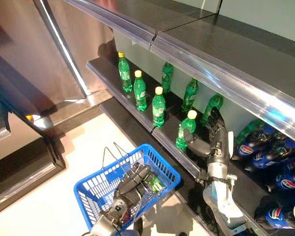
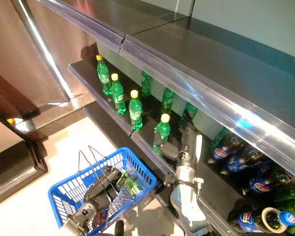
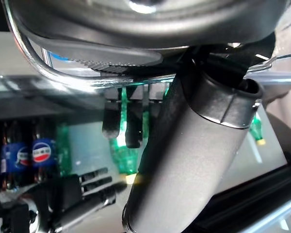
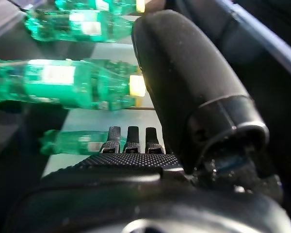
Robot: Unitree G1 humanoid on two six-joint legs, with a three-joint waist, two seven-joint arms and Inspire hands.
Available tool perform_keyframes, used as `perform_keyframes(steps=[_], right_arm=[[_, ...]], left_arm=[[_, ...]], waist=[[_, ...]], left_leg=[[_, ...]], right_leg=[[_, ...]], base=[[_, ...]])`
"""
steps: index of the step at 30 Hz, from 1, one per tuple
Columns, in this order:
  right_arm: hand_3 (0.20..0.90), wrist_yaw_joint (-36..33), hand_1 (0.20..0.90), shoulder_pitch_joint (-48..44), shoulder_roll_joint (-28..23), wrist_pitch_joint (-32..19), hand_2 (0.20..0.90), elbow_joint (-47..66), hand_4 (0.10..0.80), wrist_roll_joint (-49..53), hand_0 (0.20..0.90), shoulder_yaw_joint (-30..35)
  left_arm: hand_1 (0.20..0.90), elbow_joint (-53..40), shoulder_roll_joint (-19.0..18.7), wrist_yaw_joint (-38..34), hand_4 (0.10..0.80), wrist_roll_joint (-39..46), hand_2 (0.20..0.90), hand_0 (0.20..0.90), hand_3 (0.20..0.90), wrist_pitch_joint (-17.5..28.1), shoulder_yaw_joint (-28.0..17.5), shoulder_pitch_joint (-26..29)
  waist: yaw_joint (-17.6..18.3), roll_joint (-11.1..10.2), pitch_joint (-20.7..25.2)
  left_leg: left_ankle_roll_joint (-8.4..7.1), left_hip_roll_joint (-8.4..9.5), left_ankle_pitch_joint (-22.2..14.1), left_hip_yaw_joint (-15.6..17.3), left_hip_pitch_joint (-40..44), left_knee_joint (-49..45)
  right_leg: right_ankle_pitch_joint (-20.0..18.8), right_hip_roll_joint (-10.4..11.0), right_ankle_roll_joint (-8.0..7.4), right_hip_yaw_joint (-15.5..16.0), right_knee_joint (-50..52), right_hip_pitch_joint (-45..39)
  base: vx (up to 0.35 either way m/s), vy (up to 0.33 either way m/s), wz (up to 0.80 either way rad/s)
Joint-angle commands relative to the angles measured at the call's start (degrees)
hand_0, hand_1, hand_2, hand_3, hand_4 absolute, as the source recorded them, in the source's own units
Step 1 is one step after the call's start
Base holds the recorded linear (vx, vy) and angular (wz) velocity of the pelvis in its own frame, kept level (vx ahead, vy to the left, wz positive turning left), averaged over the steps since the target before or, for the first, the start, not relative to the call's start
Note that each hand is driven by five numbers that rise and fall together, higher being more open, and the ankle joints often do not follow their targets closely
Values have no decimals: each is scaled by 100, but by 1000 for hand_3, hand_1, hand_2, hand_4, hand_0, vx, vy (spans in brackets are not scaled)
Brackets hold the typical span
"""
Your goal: Pick up the drink and place into the basket.
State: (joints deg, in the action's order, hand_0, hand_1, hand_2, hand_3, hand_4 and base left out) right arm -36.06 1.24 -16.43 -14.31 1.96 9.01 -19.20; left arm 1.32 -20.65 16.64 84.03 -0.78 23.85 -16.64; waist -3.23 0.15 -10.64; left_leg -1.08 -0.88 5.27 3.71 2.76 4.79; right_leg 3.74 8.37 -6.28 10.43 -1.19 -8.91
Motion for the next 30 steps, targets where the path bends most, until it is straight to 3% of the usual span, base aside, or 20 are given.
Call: perform_keyframes(steps=[1,30], right_arm=[[900,-94,900,-621,-26,-538,900,132,800,-93,900,-13],[900,-771,900,-1017,217,-793,900,-467,800,-62,900,245]], left_arm=[[300,-1641,467,1285,100,-136,300,300,200,471,-128,830],[300,-1546,488,1166,100,-204,300,300,200,398,69,950]], waist=[[-191,56,378],[-403,42,-257]], left_leg=[[-297,-431,-396,20,127,-443],[-247,-331,-477,-350,-349,-1000]], right_leg=[[-891,544,-263,-80,198,619],[-979,703,-392,-145,443,848]], base=[[0,0,0],[27,-8,3]])
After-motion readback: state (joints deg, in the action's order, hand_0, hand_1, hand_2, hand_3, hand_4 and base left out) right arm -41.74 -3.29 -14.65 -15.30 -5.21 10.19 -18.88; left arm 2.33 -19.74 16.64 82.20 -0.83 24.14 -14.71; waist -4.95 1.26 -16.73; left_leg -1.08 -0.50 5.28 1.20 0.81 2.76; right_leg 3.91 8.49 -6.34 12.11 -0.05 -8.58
